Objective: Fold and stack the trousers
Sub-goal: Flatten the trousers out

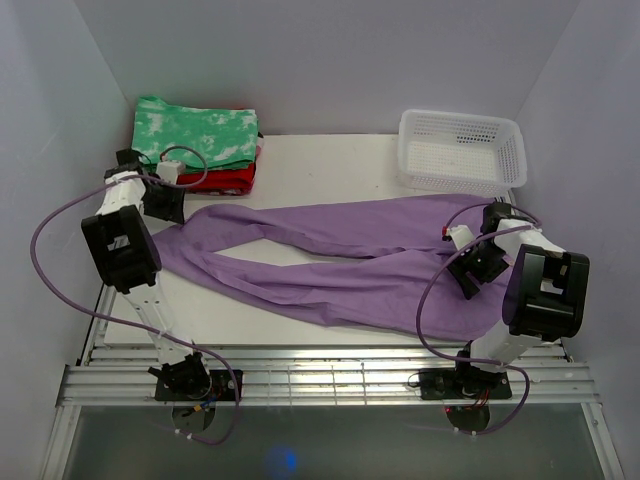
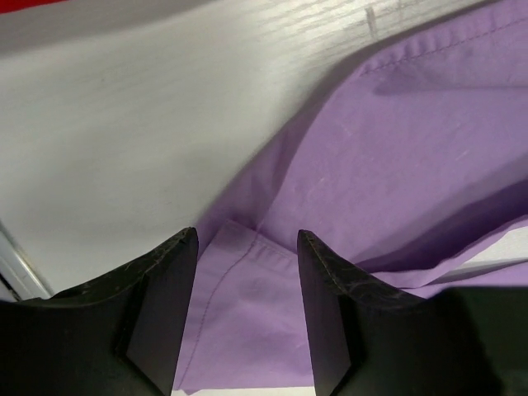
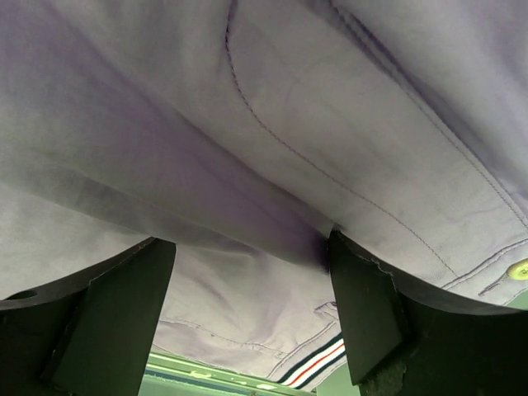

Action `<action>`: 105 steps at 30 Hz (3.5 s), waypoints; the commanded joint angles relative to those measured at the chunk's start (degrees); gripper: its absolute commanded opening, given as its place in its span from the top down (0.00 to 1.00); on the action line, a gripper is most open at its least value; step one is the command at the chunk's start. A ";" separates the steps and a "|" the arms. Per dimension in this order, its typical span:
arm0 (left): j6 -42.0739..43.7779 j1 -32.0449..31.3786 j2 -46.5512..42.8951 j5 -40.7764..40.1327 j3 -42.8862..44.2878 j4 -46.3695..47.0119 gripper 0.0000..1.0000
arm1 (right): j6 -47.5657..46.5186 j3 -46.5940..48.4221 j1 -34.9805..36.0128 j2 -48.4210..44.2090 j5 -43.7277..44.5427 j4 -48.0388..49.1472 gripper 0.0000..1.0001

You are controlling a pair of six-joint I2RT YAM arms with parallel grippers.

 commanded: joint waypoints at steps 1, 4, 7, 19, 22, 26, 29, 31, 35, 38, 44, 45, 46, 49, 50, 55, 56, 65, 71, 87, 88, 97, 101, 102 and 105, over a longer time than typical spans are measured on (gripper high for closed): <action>-0.73 -1.44 -1.71 -0.37 -1.36 1.05 0.38 | -0.26 -1.11 -0.02 -0.54 -0.36 1.20 0.20; -0.64 -2.14 -1.44 -2.47 -3.12 1.67 0.38 | -0.26 -1.11 -0.11 -0.27 -0.36 1.29 0.20; -1.08 -2.06 -1.27 -5.11 -3.47 1.40 0.38 | -0.17 -0.59 -0.11 -0.01 -0.10 1.29 0.20; 1.38 -2.06 -3.64 -12.15 -5.85 0.26 0.47 | 0.01 -0.32 -0.73 1.84 0.16 2.96 0.21; 1.29 -2.06 -4.17 -12.07 -5.41 0.17 0.57 | 0.10 -0.50 -0.81 1.93 0.08 3.31 0.21; 0.85 -2.06 -5.31 -10.84 -3.65 -0.44 0.81 | 0.10 -1.20 -0.90 1.84 0.16 3.93 0.21; 0.94 -2.06 -7.24 -10.04 -2.34 -1.14 0.95 | 0.01 -1.99 -1.08 2.01 0.86 5.07 0.21; 0.94 -2.06 -9.51 -9.52 -1.72 -2.11 1.00 | -0.08 -2.69 -1.25 2.28 2.18 5.77 0.21; 1.55 -1.62 -16.62 -7.85 -3.20 -4.22 1.00 | -0.43 -3.22 -1.60 2.37 2.97 6.65 0.21; 2.96 -0.39 -24.78 -5.84 -7.23 -7.29 1.00 | -1.04 -3.13 -1.87 2.19 3.50 7.09 0.21; 10.24 4.08 -41.58 -6.78 -22.87 -13.27 1.00 | -2.10 -2.69 -1.96 1.31 3.77 6.92 0.21; 11.56 4.96 -46.22 -8.18 -28.99 -13.80 1.00 | -2.45 -2.69 -2.04 1.14 3.77 6.83 0.21; 14.53 7.23 -48.35 -8.89 -32.10 -13.89 1.00 | -2.63 -2.61 -2.05 0.87 3.77 6.66 0.21; 18.68 12.59 -54.77 -11.61 -42.80 -12.93 1.00 | -3.77 -2.87 -2.13 0.26 4.38 6.57 0.21; 20.78 13.92 -55.58 -12.32 -45.02 -12.40 1.00 | -4.03 -2.96 -2.22 0.08 4.73 6.57 0.21; 25.28 22.87 -55.06 -13.83 -51.47 -9.50 0.62 | -6.23 -3.57 -2.31 -0.88 5.70 5.86 0.20; 26.59 24.21 -54.27 -11.73 -50.33 -9.41 0.53 | -6.58 -3.66 -2.48 -1.06 5.87 5.78 0.20; 27.13 27.12 -37.68 10.95 -20.37 -19.86 0.28 | -8.78 -2.79 -3.01 -4.40 3.60 4.28 0.22; 20.39 21.94 -23.34 11.41 -9.90 -16.10 0.35 | -9.04 -1.03 -3.01 -6.33 0.95 3.84 0.46; 18.43 9.46 -6.37 5.18 -6.10 0.07 0.31 | -10.97 -4.01 -5.47 -0.19 7.98 10.51 0.61; 18.86 8.41 -5.76 4.47 -6.37 0.43 0.31 | -11.24 -4.10 -6.17 1.21 8.25 11.04 0.61; 20.36 6.73 0.84 2.07 -1.55 -2.28 0.47 | -12.30 0.12 -12.77 5.80 8.34 11.31 0.62; 24.14 6.47 -1.78 6.21 -4.09 -3.78 0.37 | -12.38 -0.23 -12.85 5.35 7.29 10.96 0.62; 24.75 6.29 -2.14 6.83 -4.35 -4.04 0.36 | -12.30 -0.23 -12.77 5.35 7.28 10.96 0.62; 24.76 6.46 -3.20 7.97 -4.36 -4.05 0.36 | -12.12 -0.23 -12.86 5.27 7.11 10.61 0.62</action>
